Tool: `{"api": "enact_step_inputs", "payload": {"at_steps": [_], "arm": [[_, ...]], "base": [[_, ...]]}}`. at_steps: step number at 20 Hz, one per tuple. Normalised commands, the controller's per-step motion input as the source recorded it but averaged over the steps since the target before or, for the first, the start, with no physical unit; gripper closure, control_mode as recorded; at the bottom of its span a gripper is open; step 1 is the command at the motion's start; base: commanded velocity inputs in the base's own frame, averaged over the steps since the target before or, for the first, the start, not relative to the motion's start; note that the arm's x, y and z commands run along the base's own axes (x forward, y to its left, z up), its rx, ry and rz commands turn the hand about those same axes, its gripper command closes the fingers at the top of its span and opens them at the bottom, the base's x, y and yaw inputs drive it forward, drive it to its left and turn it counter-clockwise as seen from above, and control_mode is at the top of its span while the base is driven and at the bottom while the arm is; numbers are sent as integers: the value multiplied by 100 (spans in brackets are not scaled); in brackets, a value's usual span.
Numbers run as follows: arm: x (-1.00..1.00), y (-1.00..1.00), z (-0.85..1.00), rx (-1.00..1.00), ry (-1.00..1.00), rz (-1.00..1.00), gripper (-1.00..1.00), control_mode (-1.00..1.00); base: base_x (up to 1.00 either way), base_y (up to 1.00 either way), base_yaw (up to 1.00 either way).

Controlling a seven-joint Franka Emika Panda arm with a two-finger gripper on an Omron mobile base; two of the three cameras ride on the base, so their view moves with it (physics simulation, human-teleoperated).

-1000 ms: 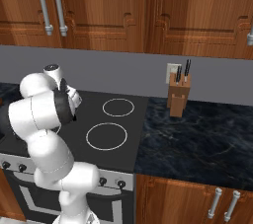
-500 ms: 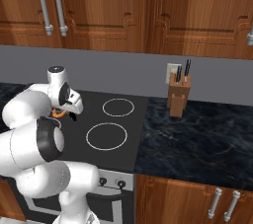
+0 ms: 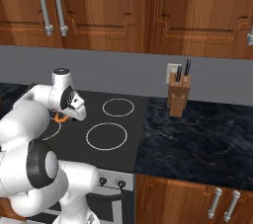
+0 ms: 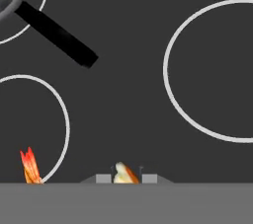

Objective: Place the shrimp on the plate and place the onion on the same plate.

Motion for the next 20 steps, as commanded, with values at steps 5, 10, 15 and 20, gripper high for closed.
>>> {"api": "enact_step_inputs", "payload": {"at_steps": [5,10,15,20], "arm": [[0,-7,42,0,26,-8,100,-100],[-19,-4,18,0,17,-8,100,-100],[-41,-2,1,-2,0,0,100,-100],[-42,-1,1,0,-9,11,100,-100]], "base": [[0,0,0],[0,0,0],[0,0,0],[0,0,0]]}}
